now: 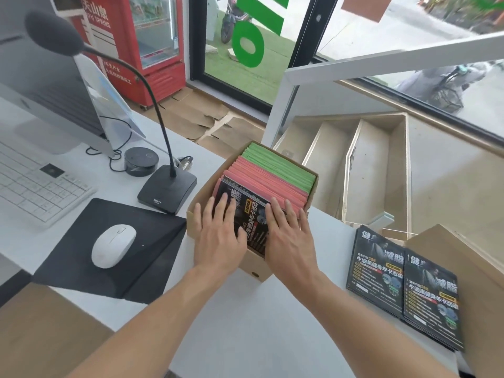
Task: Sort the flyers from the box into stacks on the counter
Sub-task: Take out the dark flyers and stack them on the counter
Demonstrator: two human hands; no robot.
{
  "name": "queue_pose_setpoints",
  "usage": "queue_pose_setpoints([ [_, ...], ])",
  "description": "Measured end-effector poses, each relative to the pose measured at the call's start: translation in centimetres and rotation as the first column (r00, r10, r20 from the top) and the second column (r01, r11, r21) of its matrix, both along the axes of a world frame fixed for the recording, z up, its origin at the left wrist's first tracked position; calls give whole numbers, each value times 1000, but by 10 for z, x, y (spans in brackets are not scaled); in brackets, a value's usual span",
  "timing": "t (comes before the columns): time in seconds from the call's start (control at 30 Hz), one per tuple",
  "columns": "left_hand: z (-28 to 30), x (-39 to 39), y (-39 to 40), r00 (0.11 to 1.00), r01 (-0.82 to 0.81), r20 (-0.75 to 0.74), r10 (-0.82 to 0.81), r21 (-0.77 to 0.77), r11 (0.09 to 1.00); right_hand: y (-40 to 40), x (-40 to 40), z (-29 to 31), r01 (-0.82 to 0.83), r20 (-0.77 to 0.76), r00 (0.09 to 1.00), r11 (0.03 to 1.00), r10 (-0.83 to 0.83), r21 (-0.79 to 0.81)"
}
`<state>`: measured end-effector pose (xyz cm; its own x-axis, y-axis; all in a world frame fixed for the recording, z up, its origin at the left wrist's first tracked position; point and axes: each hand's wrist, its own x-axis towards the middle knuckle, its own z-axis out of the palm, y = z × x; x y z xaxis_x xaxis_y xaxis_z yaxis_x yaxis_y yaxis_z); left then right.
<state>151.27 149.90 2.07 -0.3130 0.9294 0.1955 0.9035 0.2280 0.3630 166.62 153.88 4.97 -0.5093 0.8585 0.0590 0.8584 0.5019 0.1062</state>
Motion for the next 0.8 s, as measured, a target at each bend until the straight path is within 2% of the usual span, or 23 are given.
queue_pose_setpoints([
  [0.3,-1,-1,-1,1000,11,14,-11,5,1000,0,-3,2,22,18,1000,1000,-21,-11],
  [0.43,-3,-1,0,1000,6,18,-7,24,1000,-2,-5,4,-38,-106,993,998,44,55],
  [0.5,-3,-1,-1,999,2,38,-4,38,999,-10,-9,13,-55,-205,978,998,48,-25],
  [0.6,-4,-4,-3,998,17,67,-20,50,999,-14,-17,19,32,-290,953,979,-91,-201],
  [0.67,-2,-4,-4,989,16,144,-28,85,996,-14,-15,27,74,-331,933,974,-144,-215],
  [0.7,-2,-4,-3,972,-4,235,-23,116,993,-14,-10,34,94,-404,898,974,-173,-208],
  [0.73,2,-4,-4,937,-40,350,-17,154,987,-14,-3,42,115,-505,837,970,-211,-214],
  [0.8,11,-4,-5,789,-144,614,-3,189,971,-17,20,58,115,-706,644,950,-293,-290],
])
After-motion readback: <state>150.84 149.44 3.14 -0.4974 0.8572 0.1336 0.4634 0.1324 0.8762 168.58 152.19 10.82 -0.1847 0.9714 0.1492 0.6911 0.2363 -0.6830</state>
